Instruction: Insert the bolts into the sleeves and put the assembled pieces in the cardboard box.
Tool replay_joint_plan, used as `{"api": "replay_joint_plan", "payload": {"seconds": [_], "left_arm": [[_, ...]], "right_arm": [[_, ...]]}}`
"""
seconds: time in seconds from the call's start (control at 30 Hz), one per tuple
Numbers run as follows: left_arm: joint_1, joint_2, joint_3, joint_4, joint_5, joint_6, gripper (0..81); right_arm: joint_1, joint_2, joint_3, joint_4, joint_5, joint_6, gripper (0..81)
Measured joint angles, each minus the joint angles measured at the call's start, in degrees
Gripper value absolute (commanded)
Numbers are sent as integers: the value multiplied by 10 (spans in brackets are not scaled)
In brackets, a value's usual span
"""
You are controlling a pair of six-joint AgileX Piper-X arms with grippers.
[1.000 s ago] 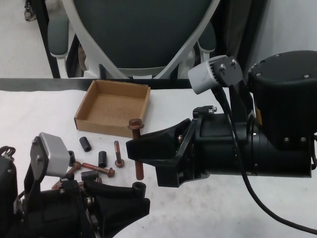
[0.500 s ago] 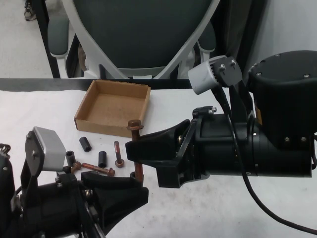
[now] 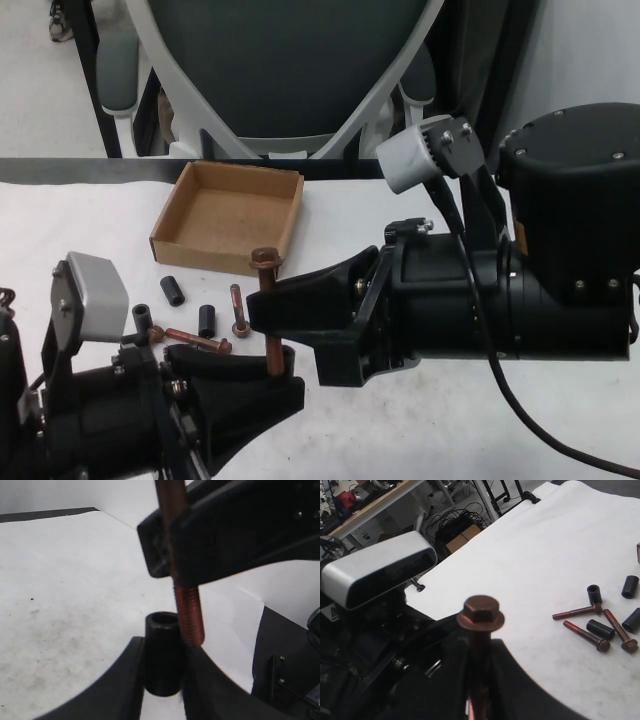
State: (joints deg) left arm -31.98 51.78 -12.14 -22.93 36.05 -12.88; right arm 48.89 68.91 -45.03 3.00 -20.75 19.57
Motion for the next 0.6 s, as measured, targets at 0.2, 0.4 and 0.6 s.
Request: {"api": "replay_joint_plan", "payload": {"seconds": [0.2,0.4,0.6], "left_arm": [[0,0,0,0,4,2,8],[0,0,0,18,6,40,8],[0,0,0,59,12,73,8]], "right_arm": [[2,0,0,-2,-1,0,2],[2,0,0,-4,-1,0,2],[2,0,0,-4,-1,0,2]]}}
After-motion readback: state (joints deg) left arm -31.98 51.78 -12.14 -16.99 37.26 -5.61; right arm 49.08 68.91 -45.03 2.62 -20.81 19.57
